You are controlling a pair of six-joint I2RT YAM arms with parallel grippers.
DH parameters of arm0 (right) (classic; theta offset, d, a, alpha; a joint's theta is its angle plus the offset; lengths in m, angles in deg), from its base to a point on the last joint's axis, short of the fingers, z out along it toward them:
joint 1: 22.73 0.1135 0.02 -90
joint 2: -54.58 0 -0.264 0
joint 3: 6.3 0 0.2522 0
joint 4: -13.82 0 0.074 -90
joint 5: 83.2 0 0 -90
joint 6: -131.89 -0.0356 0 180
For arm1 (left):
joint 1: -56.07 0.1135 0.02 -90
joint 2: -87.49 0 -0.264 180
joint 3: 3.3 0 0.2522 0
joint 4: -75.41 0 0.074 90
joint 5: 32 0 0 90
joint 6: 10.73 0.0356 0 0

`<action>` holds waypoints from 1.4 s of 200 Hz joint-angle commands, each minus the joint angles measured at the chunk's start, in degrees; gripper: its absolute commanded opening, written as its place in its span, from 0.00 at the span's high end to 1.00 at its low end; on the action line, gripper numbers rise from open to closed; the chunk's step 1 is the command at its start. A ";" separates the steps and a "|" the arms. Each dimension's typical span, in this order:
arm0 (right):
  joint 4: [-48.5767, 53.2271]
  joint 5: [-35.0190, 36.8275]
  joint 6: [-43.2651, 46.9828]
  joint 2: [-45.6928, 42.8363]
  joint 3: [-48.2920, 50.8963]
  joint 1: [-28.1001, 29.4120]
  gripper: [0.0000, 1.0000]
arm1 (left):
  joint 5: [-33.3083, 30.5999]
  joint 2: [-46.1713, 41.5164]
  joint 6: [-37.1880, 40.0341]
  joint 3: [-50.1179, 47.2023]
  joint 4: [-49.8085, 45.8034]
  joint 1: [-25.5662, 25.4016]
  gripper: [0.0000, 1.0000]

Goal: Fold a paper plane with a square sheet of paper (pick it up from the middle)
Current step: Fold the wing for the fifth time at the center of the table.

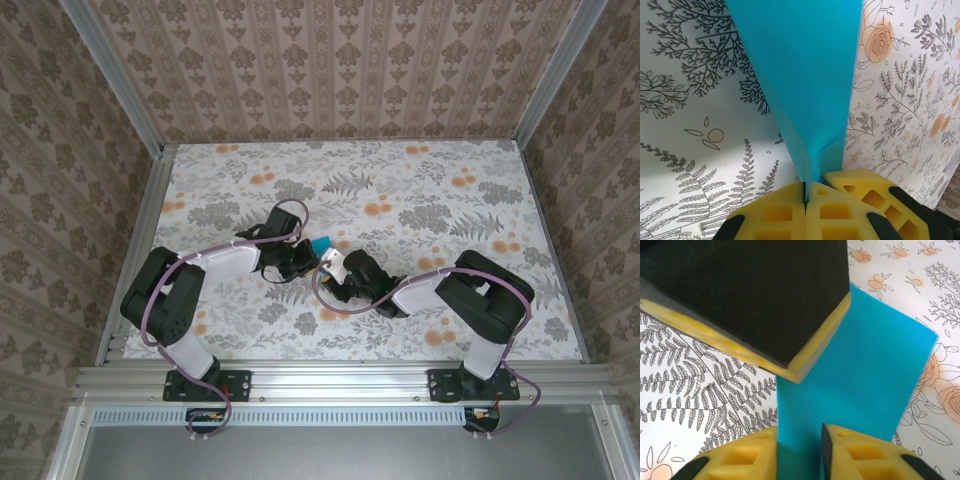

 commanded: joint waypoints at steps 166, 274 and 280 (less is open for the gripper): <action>-10.94 -21.32 -25.67 1.51 1.30 -7.06 0.92 | -3.59 -14.45 3.63 -5.87 -0.47 6.79 0.34; -14.90 -26.20 -34.40 5.95 2.95 -9.27 0.86 | 0.16 -9.58 5.11 -7.46 6.76 3.98 0.50; -15.12 -26.39 -35.04 6.10 2.96 -9.39 0.86 | 0.14 -9.16 5.12 -7.34 6.85 3.89 0.50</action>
